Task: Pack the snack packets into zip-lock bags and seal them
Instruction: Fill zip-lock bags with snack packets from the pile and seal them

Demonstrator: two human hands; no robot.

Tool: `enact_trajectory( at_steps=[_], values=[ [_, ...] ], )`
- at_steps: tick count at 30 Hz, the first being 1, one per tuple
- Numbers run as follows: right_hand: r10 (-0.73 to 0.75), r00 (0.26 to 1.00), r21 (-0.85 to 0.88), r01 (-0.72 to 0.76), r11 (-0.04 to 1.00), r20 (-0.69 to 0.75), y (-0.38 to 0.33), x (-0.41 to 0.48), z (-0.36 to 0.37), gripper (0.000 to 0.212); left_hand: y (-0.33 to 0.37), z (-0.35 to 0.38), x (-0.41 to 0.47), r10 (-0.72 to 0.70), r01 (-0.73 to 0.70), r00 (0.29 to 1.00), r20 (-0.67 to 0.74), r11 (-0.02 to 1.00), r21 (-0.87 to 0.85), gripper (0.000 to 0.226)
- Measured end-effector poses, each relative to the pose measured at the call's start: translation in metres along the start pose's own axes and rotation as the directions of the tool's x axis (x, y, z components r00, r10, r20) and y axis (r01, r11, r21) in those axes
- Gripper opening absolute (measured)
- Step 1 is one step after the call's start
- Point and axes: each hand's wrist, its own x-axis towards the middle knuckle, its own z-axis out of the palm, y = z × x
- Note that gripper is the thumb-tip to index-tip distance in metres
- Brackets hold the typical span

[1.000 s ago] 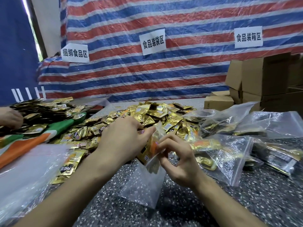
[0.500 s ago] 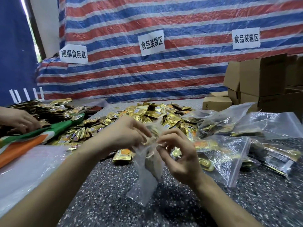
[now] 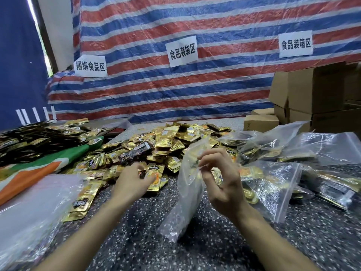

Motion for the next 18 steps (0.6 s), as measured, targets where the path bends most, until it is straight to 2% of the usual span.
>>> enact_trajectory(
  at_steps=[2,3,6,10,13,15,18],
  values=[
    [0.033,0.998,0.033,-0.034,0.999,0.055,0.002,-0.002,0.001,0.012,-0.018,0.025,0.002,-0.189,0.177,0.981,0.039,0.963,0.201,0.077],
    [0.059,0.995,0.054,-0.063,0.997,0.086,0.003,-0.004,0.002,0.016,-0.025,0.035,0.002,-0.239,0.223,0.971,0.026,0.933,0.281,0.083],
    [0.106,0.984,0.075,-0.118,0.99,0.142,0.006,-0.009,0.003,0.022,-0.032,0.055,0.002,-0.213,0.227,0.974,-0.08,0.92,0.32,0.083],
    [0.121,0.981,0.08,-0.134,0.988,0.15,0.008,-0.011,0.007,0.022,-0.035,0.054,0.001,-0.215,0.221,0.97,-0.115,0.974,0.043,0.075],
    [0.134,0.979,0.072,-0.146,0.987,0.156,0.007,-0.012,0.009,0.021,-0.032,0.047,-0.006,-0.249,0.222,0.957,-0.149,0.959,-0.174,0.073],
    [0.134,0.979,0.064,-0.145,0.987,0.151,0.006,-0.012,0.009,0.02,-0.032,0.044,-0.009,-0.229,0.166,0.953,-0.198,0.942,-0.291,0.056],
    [0.134,0.98,0.045,-0.142,0.989,0.144,0.004,-0.012,0.008,0.018,-0.034,0.04,-0.012,-0.153,-0.001,0.946,-0.284,0.879,-0.478,0.029]
  ],
)
